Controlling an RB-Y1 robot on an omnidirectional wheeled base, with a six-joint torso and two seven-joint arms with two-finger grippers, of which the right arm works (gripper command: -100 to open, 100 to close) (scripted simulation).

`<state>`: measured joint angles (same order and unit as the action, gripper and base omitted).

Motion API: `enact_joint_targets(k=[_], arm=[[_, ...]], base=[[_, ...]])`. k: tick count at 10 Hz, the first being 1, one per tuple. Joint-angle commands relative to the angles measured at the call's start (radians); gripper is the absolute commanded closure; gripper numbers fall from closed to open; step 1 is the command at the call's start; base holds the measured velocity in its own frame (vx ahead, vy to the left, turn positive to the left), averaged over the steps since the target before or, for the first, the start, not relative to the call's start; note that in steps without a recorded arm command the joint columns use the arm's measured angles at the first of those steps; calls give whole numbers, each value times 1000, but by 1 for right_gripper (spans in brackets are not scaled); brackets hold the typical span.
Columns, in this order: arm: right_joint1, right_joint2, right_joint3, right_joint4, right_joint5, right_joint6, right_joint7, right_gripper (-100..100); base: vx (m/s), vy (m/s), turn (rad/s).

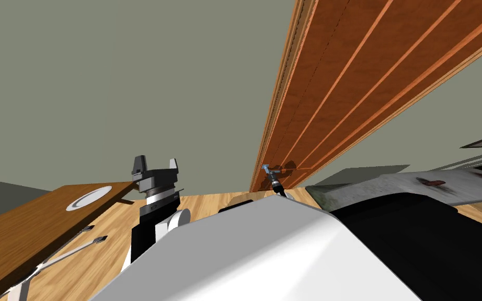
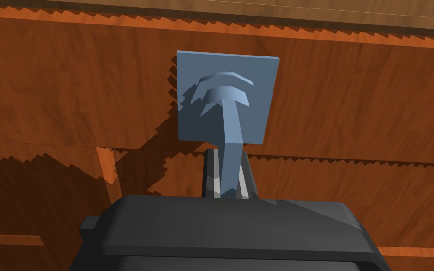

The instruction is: Pull the door open

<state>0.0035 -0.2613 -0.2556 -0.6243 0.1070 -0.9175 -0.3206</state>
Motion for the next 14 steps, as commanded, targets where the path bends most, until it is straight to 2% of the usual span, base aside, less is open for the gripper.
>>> enact_joint_targets(k=[1, 4, 6, 12, 13, 14], arm=[[2, 1, 1, 1, 0, 3, 0, 100], [2, 1, 1, 1, 0, 3, 0, 100], [15, -12, 12, 0, 12, -12, -21, 100], [68, -67, 59, -8, 62, -83, -110, 100], [74, -74, 64, -9, 68, -91, -120, 100], [72, -66, 63, -13, 66, -81, -112, 100]], base=[[-27, 5, 5], [-8, 1, 1], [-140, -39, 89], [-203, -53, 119], [-208, -68, 101], [-90, -23, 27]])
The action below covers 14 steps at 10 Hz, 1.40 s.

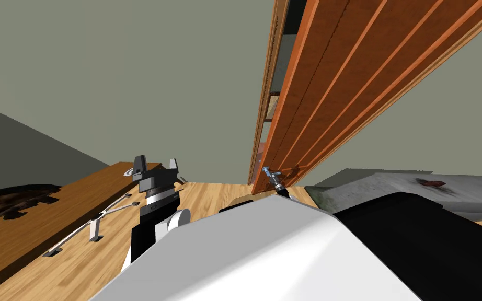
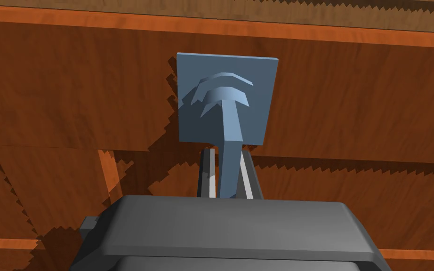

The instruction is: Pull the door open

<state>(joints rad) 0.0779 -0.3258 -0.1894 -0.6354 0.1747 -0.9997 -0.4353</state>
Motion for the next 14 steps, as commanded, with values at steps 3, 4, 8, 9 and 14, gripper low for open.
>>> enact_joint_targets(k=[3, 4, 8, 9, 14], arm=[[34, -23, 1, 12, 16, -59, -27, 100], [40, -27, 1, 15, 19, -70, -32, 100], [78, -52, 2, 28, 38, -137, -62, 100], [92, -62, 3, 34, 45, -163, -74, 100], [113, -75, -2, 65, 61, -222, -88, 100]], base=[[-167, -56, 147], [-142, -35, 59], [-147, -39, 107], [-171, -53, 158], [-199, -71, 174]])
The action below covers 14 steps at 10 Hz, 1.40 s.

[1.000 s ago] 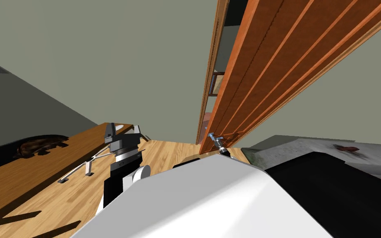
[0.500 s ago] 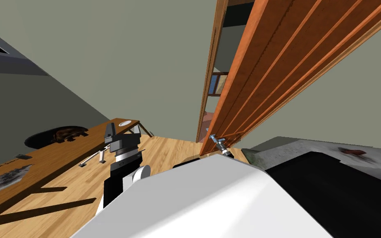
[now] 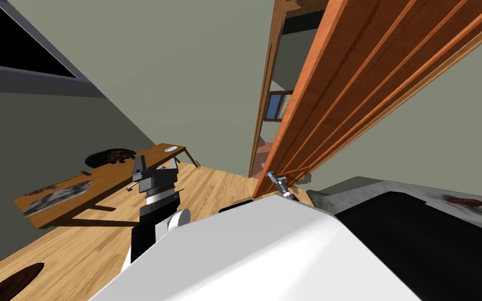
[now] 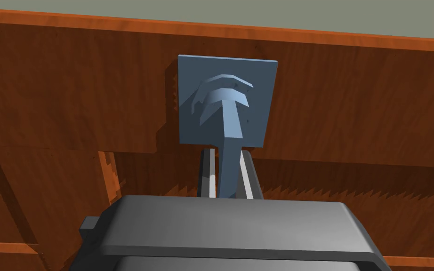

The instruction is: Pull the door open

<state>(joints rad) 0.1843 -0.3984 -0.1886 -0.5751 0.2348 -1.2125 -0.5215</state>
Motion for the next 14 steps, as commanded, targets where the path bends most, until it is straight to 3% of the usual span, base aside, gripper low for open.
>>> enact_joint_targets(k=[1, 6, 7, 8, 13, 14], arm=[[11, -6, -5, 12, 5, -24, -4, 100], [31, -19, -15, 43, 19, -84, -15, 100], [35, -13, -11, 26, 19, -69, -15, 100], [4, -9, 4, 47, 5, -55, -3, 100], [-85, 1, 42, 96, -37, -9, 29, 100], [-85, 1, 42, 96, -37, -9, 29, 100]], base=[[-222, -62, 163], [-201, -69, 158], [-99, -27, 34], [-185, -21, 108], [-225, -77, 142], [-141, -32, 37]])
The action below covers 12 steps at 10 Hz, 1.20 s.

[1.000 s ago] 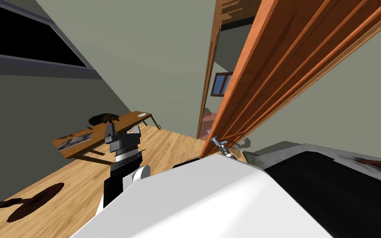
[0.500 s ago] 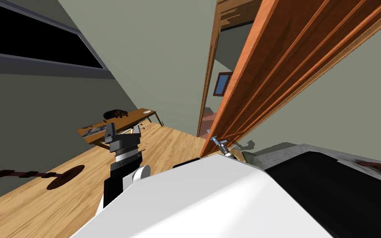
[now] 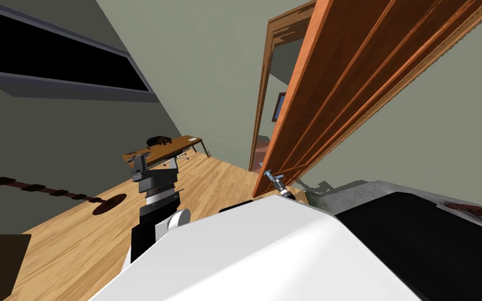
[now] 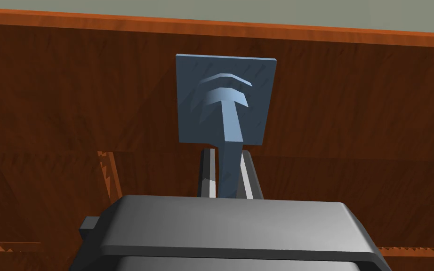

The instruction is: Pull the door open

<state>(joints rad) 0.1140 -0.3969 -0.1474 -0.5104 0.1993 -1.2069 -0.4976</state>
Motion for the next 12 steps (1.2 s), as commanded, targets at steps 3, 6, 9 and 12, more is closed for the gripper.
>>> enact_joint_targets(k=[3, 6, 9, 12], arm=[[-64, 5, 23, 60, -26, 11, 24, 100], [-105, 10, 40, 117, -46, 30, 39, 100], [-164, 16, 66, 116, -74, 62, 60, 100], [-208, 21, 85, 140, -95, 84, 76, 100]], base=[[-113, -30, 69], [-187, -75, 134], [-169, -63, 92], [-180, -70, 110]])
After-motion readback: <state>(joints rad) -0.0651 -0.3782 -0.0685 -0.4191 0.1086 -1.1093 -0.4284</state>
